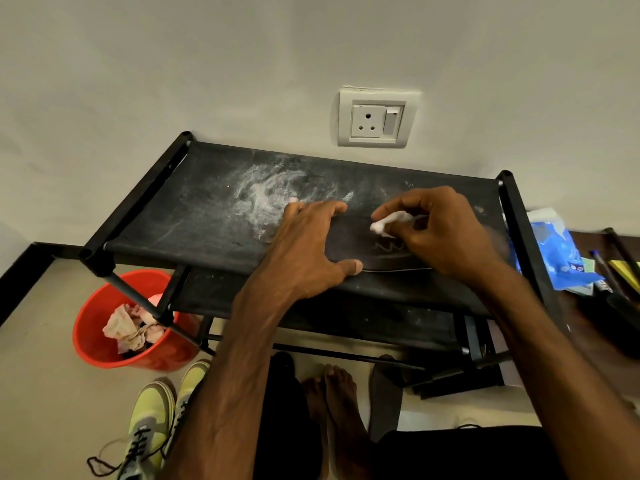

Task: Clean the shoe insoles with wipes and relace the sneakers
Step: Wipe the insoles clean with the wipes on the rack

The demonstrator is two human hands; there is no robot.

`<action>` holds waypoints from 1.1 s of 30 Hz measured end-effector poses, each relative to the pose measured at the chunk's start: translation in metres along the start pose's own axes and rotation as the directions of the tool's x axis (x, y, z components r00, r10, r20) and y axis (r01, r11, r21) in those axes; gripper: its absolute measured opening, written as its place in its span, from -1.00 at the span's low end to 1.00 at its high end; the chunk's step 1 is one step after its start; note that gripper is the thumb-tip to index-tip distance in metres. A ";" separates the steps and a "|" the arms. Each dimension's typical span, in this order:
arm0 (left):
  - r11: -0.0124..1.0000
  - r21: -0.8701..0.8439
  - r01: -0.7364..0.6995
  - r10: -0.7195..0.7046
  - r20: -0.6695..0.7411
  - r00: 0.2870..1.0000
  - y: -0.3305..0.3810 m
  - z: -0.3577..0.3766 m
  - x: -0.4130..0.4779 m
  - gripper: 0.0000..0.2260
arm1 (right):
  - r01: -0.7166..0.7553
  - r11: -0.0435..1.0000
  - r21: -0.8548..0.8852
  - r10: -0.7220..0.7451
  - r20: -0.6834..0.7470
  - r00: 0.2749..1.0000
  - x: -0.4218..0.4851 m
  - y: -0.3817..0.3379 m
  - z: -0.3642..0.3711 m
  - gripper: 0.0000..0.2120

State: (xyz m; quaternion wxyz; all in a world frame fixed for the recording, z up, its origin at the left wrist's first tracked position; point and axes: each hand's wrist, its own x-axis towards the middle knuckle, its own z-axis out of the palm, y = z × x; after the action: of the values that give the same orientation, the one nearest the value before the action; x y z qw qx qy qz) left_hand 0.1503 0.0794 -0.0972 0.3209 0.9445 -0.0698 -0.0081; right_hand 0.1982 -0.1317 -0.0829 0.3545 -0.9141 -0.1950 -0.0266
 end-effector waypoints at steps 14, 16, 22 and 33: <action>0.996 -0.035 0.082 -0.082 -0.008 0.997 -0.002 0.008 0.005 -0.22 | 0.140 0.969 -0.202 -0.073 0.305 0.950 -0.003 -0.022 0.015 -0.75; 0.997 -0.010 0.083 -0.083 0.012 0.996 -0.002 0.007 0.006 -0.19 | 0.133 0.964 -0.231 -0.055 0.313 0.948 -0.009 -0.024 0.013 -0.79; 0.995 0.009 0.095 -0.095 0.071 0.993 -0.004 0.006 0.012 -0.19 | 0.034 0.966 -0.257 -0.008 0.101 0.995 0.007 -0.019 0.034 -0.91; 0.988 -0.042 0.148 -0.147 0.027 0.989 -0.002 0.008 0.013 -0.17 | -0.036 0.932 -0.360 0.132 0.246 0.960 0.013 -0.026 0.019 -0.89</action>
State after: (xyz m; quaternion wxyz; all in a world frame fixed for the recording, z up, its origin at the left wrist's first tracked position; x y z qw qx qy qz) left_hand 0.1625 0.0746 -0.1044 0.3390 0.9397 -0.0035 -0.0447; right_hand 0.1985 -0.0971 -0.0782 0.1565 -0.9655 -0.1933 0.0773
